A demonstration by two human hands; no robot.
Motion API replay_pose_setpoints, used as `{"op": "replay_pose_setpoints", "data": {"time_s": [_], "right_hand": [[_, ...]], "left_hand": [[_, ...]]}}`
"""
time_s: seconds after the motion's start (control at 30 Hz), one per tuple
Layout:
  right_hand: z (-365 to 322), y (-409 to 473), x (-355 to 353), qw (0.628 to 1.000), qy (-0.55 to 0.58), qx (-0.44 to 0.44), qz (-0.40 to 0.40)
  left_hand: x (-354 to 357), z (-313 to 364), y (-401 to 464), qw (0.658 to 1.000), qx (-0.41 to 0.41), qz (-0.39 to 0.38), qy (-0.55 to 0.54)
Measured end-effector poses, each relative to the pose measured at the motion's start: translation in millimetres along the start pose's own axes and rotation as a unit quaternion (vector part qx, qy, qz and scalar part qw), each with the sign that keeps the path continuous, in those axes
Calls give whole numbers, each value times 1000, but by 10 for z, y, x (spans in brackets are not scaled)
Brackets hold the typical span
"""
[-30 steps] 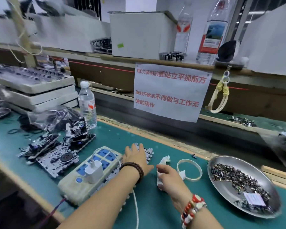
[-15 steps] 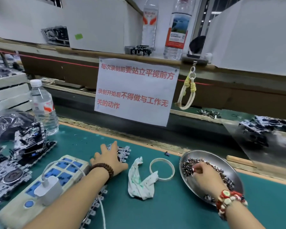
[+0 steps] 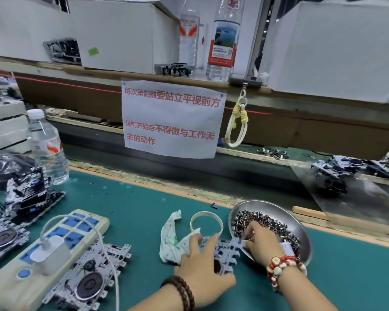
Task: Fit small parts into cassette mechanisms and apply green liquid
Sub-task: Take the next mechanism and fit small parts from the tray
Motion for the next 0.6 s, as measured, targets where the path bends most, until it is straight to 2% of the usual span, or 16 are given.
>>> {"op": "replay_pose_setpoints", "data": {"time_s": [0.23,0.47,0.6], "right_hand": [[74,-144,-47,1000,8,20,22],[96,-285,-114,996,50,6,68],[62,-385,-214,986,130,-17,103]], "left_hand": [[298,76,-78,993,-31,-18,110],[446,194,-21,990,-49,-2,134],[522,230,-52,991,-53,-8,120]]}}
Point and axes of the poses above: each hand's wrist, its own y-axis towards the middle knuckle, its own x-axis out of the palm, z = x × y, the point moved 7 cm from there along y, towards the middle knuckle, and after that the axes turned 10 degrees about -z, right-handed, at the moved point
